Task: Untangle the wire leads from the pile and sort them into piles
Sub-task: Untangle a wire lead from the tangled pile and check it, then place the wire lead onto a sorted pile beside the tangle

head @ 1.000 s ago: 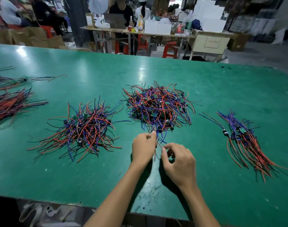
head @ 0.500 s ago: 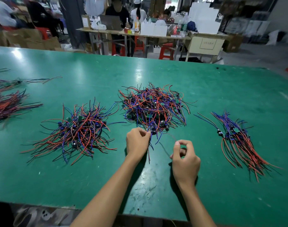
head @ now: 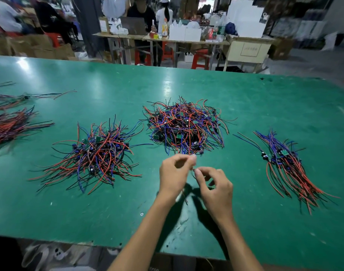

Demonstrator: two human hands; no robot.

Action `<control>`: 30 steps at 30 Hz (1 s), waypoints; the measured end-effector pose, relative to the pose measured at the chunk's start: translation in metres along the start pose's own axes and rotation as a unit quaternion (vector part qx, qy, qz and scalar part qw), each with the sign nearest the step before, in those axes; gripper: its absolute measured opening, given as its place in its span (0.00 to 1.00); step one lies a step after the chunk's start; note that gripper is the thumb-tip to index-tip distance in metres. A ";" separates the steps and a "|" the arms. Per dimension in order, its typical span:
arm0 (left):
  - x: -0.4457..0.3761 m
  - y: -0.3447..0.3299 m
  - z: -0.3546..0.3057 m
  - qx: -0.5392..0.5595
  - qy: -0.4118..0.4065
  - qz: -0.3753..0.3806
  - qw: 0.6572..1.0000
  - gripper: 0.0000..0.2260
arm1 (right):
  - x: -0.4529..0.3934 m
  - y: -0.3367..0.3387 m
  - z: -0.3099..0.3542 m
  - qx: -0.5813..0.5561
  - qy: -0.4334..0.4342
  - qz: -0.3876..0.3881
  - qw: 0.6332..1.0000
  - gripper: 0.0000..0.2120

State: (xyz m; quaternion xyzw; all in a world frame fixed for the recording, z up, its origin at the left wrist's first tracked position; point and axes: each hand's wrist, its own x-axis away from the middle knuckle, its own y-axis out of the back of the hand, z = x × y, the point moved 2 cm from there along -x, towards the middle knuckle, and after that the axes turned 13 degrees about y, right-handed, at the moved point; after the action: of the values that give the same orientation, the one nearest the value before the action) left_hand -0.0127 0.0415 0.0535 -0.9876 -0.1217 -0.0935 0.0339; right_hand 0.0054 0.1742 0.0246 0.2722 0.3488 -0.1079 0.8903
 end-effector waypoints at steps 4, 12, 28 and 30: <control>-0.025 0.052 -0.027 0.072 -0.036 -0.139 0.987 0.05 | -0.002 -0.014 0.005 0.078 0.064 0.230 0.968 0.19; -0.053 0.161 -0.042 -0.144 -0.018 -0.375 0.916 0.10 | -0.002 -0.022 0.002 0.082 0.036 0.226 0.970 0.14; -0.012 0.010 0.014 0.118 0.188 0.127 0.967 0.15 | 0.006 -0.009 0.010 0.068 0.259 0.097 0.959 0.18; -0.015 0.010 0.019 0.192 0.209 0.146 0.948 0.13 | 0.008 -0.013 0.013 0.072 0.293 0.112 0.947 0.16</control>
State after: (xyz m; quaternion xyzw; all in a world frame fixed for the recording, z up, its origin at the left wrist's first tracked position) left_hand -0.0211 0.0297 0.0321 -0.9279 0.0183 -0.2663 0.2605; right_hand 0.0139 0.1563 0.0216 0.3928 0.5530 0.0527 0.7329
